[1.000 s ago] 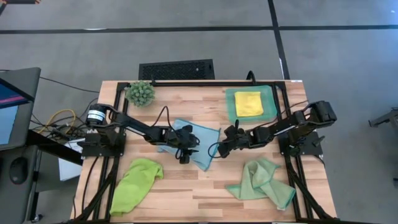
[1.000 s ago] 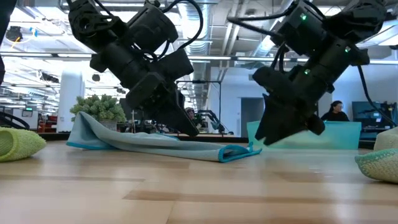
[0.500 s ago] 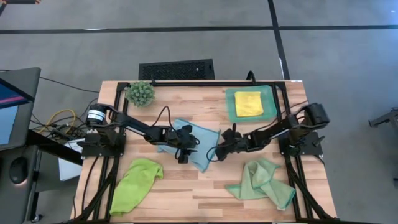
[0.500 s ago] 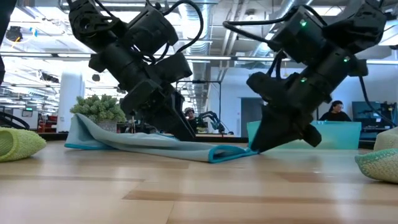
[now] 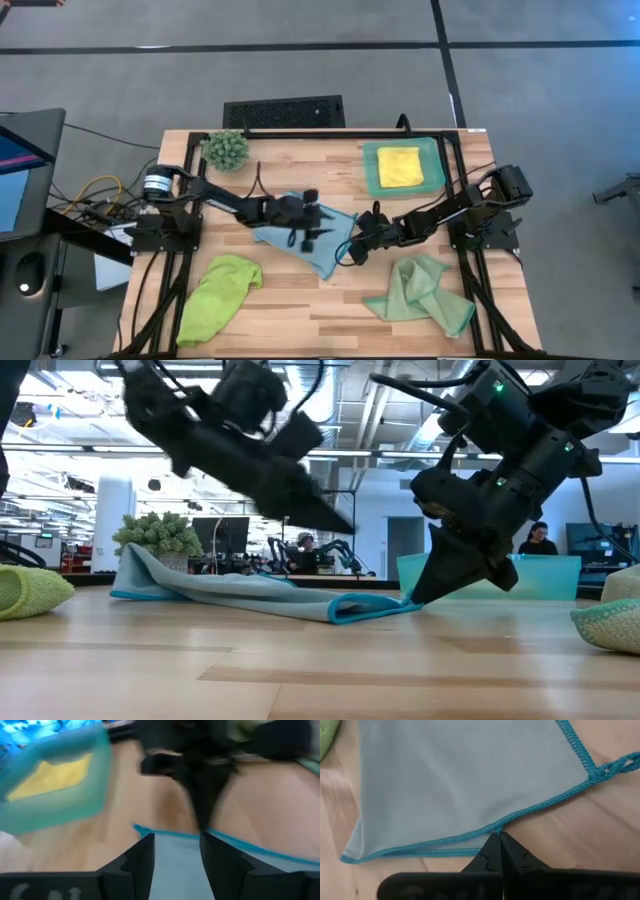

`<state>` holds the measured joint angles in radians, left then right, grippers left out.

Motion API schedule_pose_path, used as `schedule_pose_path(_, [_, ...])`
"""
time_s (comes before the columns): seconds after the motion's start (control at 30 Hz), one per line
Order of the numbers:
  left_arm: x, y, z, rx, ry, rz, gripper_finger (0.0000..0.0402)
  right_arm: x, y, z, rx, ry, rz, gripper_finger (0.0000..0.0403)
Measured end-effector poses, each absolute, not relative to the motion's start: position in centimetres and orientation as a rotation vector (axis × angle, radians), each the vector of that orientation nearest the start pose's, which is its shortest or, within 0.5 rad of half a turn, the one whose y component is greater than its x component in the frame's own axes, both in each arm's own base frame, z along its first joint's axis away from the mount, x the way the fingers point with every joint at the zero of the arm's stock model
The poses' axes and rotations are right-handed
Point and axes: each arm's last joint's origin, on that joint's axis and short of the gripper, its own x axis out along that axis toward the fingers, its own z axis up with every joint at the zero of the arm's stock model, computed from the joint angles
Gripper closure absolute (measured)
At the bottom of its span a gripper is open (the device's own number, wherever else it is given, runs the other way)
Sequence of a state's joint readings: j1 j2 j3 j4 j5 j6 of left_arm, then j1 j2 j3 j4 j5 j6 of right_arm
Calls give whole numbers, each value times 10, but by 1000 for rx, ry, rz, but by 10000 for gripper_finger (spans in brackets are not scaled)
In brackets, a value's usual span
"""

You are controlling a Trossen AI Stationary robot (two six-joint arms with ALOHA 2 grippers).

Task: Fold microfiber towels
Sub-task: Fold the blue microfiber cloth

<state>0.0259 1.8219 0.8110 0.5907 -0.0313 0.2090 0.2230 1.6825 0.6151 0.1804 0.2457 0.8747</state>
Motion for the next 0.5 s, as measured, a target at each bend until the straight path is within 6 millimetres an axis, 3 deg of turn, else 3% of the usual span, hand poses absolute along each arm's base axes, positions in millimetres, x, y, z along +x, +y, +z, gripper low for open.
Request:
schedule_pose_path(0.3, [406, 66, 118, 159, 540, -29, 238, 276, 55, 105, 602, 782, -391, 401])
schedule_pose_path(0.4, [415, 75, 103, 98, 628, -91, 242, 276, 55, 105, 599, 784, -391, 401])
schedule_pose_path(0.5, [422, 80, 98, 74, 693, -33, 246, 276, 55, 105, 594, 788, -383, 401])
